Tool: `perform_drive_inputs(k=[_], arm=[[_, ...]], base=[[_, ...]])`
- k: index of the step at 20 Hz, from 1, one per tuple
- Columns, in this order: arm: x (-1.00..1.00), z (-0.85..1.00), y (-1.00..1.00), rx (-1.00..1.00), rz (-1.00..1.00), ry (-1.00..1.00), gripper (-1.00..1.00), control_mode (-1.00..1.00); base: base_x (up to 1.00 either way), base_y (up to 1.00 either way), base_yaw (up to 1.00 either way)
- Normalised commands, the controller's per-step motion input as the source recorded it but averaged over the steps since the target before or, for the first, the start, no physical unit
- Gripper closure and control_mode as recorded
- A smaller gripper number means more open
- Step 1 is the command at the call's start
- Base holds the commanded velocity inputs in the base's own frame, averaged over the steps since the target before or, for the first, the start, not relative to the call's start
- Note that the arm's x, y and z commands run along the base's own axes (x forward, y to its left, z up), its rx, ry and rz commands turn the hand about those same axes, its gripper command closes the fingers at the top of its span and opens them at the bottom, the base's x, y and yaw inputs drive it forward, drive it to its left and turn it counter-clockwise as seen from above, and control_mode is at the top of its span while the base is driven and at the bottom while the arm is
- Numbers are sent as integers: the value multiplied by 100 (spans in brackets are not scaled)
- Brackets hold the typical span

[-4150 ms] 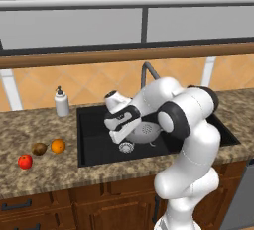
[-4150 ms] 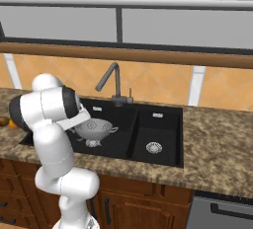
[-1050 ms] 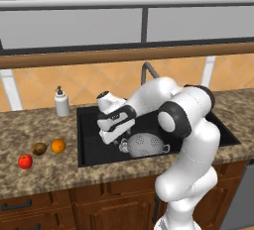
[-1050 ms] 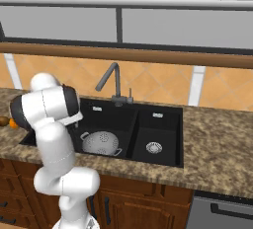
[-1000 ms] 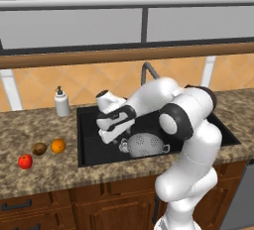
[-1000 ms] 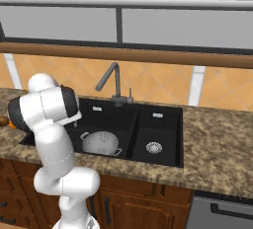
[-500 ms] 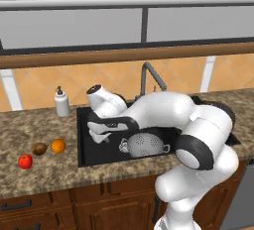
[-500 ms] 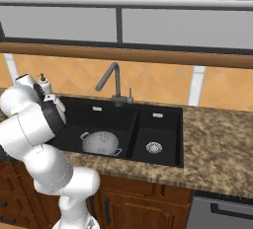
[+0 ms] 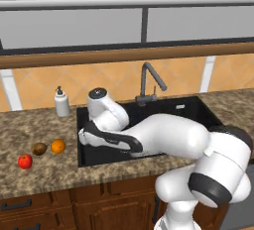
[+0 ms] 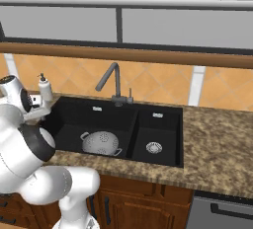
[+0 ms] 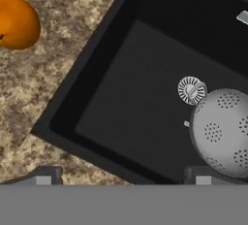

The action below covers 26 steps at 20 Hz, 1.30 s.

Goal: Put the colander in the sink, put the pear, apple, orange in the colander, and turn on the sink faucet and pour water over the colander.

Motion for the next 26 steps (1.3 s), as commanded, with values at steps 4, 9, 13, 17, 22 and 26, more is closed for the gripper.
perform_drive_inputs(k=[4,9,13,17,22,26], arm=[[0,1,43,39,16,-4,-100,-100],[15,1,49,27,31,0,-100,-100],[20,-1,65,5,24,5,-100,-100],[29,0,49,0,10,2,-100,-100],[32,0,44,0,0,9,-100,-100],[27,-13,47,0,0,9,-100,-100]], base=[[0,0,0],[0,0,0],[0,0,0],[0,0,0],[0,0,0],[0,0,0]])
